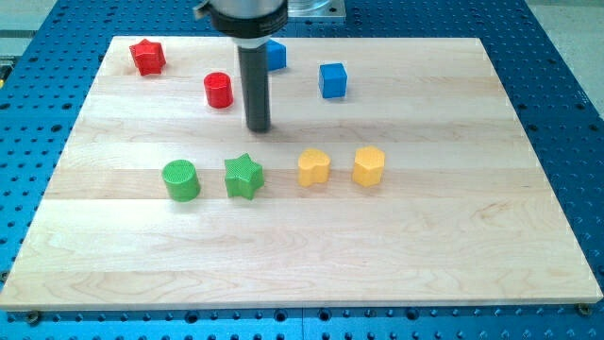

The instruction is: Place the green star diagonally to the cube

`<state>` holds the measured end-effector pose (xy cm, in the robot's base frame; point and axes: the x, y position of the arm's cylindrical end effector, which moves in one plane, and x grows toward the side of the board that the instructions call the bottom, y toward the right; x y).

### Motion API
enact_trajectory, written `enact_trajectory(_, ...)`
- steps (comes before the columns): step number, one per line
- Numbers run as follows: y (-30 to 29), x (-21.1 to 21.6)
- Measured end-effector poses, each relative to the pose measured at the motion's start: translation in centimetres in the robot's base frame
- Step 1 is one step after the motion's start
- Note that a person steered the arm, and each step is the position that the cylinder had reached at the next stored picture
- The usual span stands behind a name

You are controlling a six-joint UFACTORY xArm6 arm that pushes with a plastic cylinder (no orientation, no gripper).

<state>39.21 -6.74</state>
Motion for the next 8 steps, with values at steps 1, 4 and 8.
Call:
enact_trajectory(1, -2.3, 4.6)
enact_trajectory(4, -2.7, 13.6)
enact_trajectory(8, 3.8, 6.8)
